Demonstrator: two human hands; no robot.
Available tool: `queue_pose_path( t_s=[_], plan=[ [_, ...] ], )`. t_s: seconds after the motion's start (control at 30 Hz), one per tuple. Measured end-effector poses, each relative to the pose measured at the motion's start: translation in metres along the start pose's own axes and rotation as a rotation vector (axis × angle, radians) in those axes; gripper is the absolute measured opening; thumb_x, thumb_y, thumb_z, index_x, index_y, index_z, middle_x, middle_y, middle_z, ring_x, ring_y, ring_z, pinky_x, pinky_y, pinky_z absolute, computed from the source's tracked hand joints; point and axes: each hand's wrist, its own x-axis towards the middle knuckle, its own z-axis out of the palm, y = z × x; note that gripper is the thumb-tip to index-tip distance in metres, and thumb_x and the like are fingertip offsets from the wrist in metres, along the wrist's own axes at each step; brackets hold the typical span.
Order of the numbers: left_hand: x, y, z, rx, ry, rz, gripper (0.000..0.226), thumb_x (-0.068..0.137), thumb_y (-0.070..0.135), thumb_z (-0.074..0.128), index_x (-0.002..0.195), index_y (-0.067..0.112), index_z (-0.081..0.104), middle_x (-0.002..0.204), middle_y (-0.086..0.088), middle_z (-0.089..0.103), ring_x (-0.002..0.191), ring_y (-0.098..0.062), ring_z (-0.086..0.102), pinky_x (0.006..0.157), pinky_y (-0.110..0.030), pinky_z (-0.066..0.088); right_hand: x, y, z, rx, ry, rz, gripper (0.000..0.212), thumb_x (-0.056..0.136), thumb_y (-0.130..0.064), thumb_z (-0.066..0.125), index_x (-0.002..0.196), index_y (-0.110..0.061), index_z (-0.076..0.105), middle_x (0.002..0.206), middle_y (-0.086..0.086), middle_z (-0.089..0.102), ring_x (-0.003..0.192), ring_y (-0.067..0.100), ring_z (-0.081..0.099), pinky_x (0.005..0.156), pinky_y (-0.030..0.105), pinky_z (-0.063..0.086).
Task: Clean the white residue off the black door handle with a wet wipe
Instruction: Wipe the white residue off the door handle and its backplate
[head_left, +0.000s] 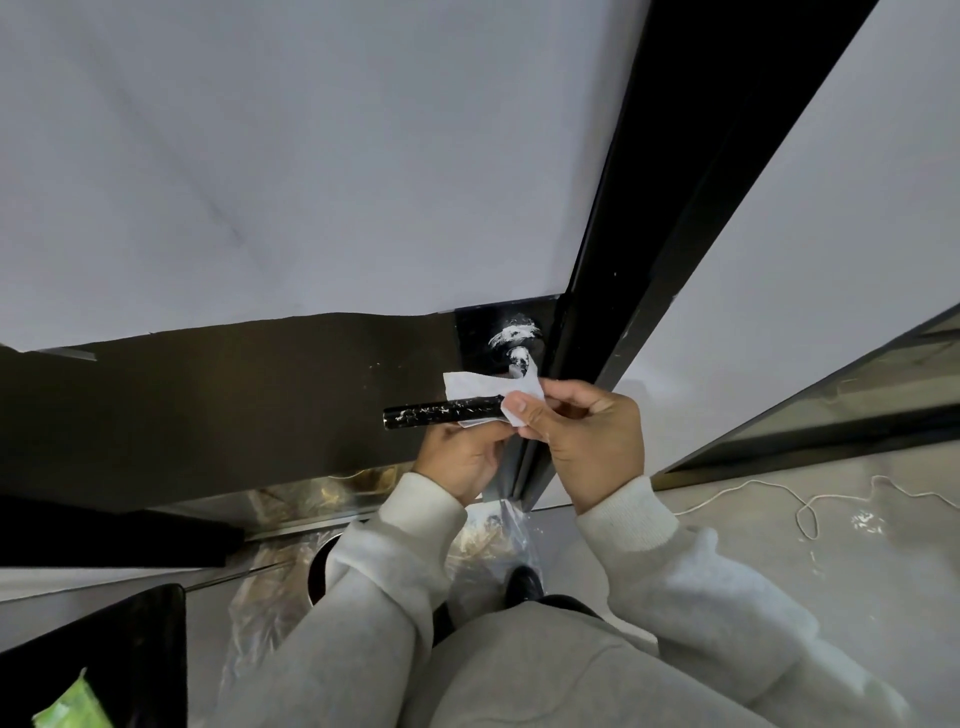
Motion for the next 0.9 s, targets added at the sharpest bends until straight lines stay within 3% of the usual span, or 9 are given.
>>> queue_pose_path(
  t_s=[0.07, 0.2, 0.3, 0.43, 0.57, 0.73, 0.8, 0.9],
  plan=[
    [0.0, -0.001, 0.002, -0.011, -0.024, 0.023, 0.051, 0.055, -0.002, 0.081, 0.104, -0.001, 0.071, 0.117, -0.025, 0.066, 0.118, -0.039, 0.062, 0.106, -0.045, 0.048, 0.0, -0.001, -0.004, -0.022, -0.021, -0.017, 0.031, 0.068, -0.013, 0.088, 0.096, -0.006, 0.078, 0.082, 0.012, 0.077, 0.073, 0.024, 0.075, 0.076, 0.041, 0.063],
    [0.001, 0.0, 0.007, -0.116, -0.122, 0.043, 0.045, 0.046, 0.006, 0.096, 0.085, 0.014, 0.075, 0.1, -0.013, 0.071, 0.108, -0.031, 0.066, 0.098, -0.041, 0.053, -0.002, 0.003, -0.014, 0.015, -0.07, -0.058, 0.036, 0.068, -0.009, 0.084, 0.103, -0.01, 0.077, 0.09, 0.009, 0.078, 0.088, 0.027, 0.074, 0.085, 0.046, 0.061],
    [-0.003, -0.005, 0.003, -0.175, -0.109, 0.036, 0.048, 0.053, 0.002, 0.092, 0.097, 0.011, 0.077, 0.108, -0.016, 0.074, 0.111, -0.034, 0.066, 0.108, -0.049, 0.046, -0.005, 0.008, -0.018, 0.046, -0.097, -0.09, 0.03, 0.071, -0.012, 0.08, 0.102, -0.015, 0.077, 0.093, 0.009, 0.079, 0.092, 0.029, 0.074, 0.086, 0.046, 0.06],
    [-0.013, -0.009, -0.01, -0.246, 0.028, 0.044, 0.052, 0.05, 0.001, 0.095, 0.097, 0.004, 0.073, 0.1, -0.015, 0.076, 0.092, -0.026, 0.074, 0.077, -0.034, 0.061, -0.008, 0.008, -0.008, 0.045, -0.048, -0.106, 0.023, 0.076, -0.005, 0.08, 0.096, -0.015, 0.077, 0.085, 0.003, 0.079, 0.082, 0.016, 0.074, 0.076, 0.026, 0.06],
    [-0.021, -0.004, -0.007, -0.169, 0.115, 0.066, 0.032, 0.06, -0.014, 0.078, 0.082, 0.01, 0.078, 0.086, -0.009, 0.077, 0.083, -0.02, 0.075, 0.073, -0.029, 0.062, -0.01, 0.005, 0.01, -0.028, 0.071, -0.157, 0.022, 0.073, -0.005, 0.086, 0.09, -0.01, 0.073, 0.079, 0.003, 0.075, 0.072, 0.011, 0.071, 0.068, 0.02, 0.056],
    [-0.022, -0.005, -0.007, -0.215, 0.208, 0.058, 0.029, 0.078, -0.021, 0.055, 0.081, 0.004, 0.069, 0.07, -0.007, 0.065, 0.085, -0.028, 0.065, 0.074, -0.035, 0.063, -0.008, 0.01, 0.016, 0.03, 0.185, -0.139, 0.013, 0.085, -0.014, 0.078, 0.081, -0.007, 0.068, 0.074, 0.018, 0.067, 0.059, 0.015, 0.068, 0.065, 0.039, 0.062],
    [-0.022, -0.004, -0.005, -0.177, 0.197, 0.067, 0.043, 0.087, -0.024, 0.043, 0.084, 0.006, 0.074, 0.077, -0.009, 0.074, 0.085, -0.026, 0.073, 0.074, -0.033, 0.063, -0.01, 0.012, 0.017, 0.084, 0.201, -0.128, 0.01, 0.088, -0.011, 0.074, 0.08, -0.007, 0.068, 0.075, 0.02, 0.067, 0.061, 0.015, 0.068, 0.064, 0.036, 0.062],
    [-0.024, -0.002, -0.001, -0.2, 0.167, 0.062, 0.042, 0.089, -0.023, 0.036, 0.1, 0.0, 0.069, 0.097, -0.017, 0.077, 0.094, -0.028, 0.075, 0.075, -0.033, 0.062, -0.013, 0.011, 0.017, 0.217, 0.203, -0.075, 0.008, 0.09, -0.006, 0.07, 0.083, -0.005, 0.067, 0.07, 0.01, 0.066, 0.061, 0.013, 0.067, 0.064, 0.032, 0.062]
  ],
)
